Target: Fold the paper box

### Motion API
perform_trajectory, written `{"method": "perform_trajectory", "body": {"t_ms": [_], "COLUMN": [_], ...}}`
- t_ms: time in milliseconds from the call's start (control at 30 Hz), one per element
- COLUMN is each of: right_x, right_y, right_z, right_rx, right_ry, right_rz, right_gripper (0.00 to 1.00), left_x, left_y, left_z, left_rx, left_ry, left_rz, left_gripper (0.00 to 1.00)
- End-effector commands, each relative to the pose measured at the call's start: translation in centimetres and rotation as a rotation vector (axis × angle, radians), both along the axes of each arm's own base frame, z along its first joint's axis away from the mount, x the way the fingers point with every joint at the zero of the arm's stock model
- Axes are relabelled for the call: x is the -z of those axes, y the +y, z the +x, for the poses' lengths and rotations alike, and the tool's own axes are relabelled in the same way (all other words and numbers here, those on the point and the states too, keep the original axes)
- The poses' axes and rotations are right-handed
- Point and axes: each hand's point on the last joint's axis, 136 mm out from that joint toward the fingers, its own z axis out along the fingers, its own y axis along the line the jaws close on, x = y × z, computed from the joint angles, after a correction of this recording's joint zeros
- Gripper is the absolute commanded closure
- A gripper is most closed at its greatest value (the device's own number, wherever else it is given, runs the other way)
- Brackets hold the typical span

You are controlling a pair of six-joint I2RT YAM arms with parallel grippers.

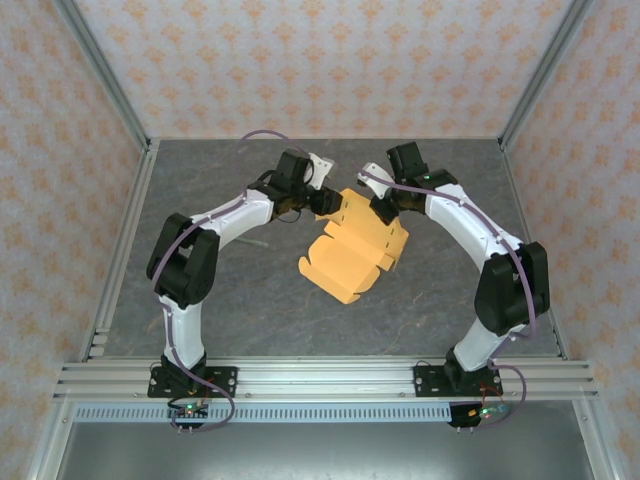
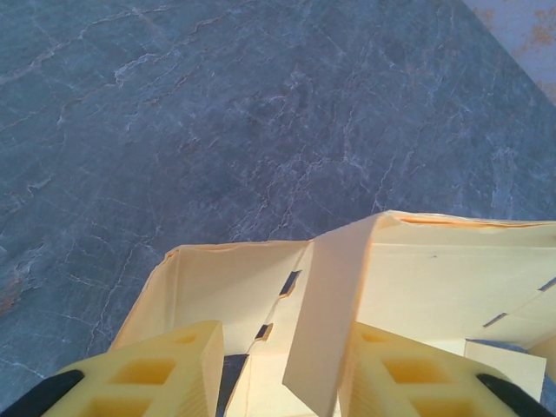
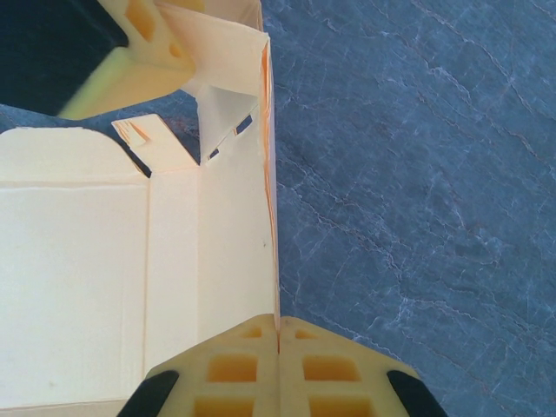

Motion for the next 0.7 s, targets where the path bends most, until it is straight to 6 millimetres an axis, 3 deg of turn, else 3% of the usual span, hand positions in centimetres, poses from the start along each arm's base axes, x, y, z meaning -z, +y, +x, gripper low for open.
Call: {"method": "perform_trajectory", "body": {"t_ms": [0, 267, 433, 667], "right_x": [-1.5, -1.4, -1.5, -1.3], "right_y": [0.6, 0.9, 0.9, 0.9], "right_z": [0.2, 0.3, 0.6, 0.6], "right_rx": [-0.006, 0.01, 0.03, 0.032], "right_ry": [-0.036, -0.038, -0.042, -0.04], "right_rz": [0.034, 0.032, 0.035, 0.033], "right_gripper": [1.0, 1.0, 1.0, 1.0], "left_x": [-1.2, -2.5, -2.7, -2.8], "left_y": [-0.8, -2.8, -3.6, -4.0], "left_z": [0.3, 0.0, -1.0, -1.8], "left_rx": [0.013, 0.017, 0.011, 0.02], "left_ry": [-0.026, -0.057, -0.062, -0.046], "left_rz": [-0.022, -0.072, -0.088, -0.131], "left_gripper": [0.67, 0.85, 0.85, 0.77]}}
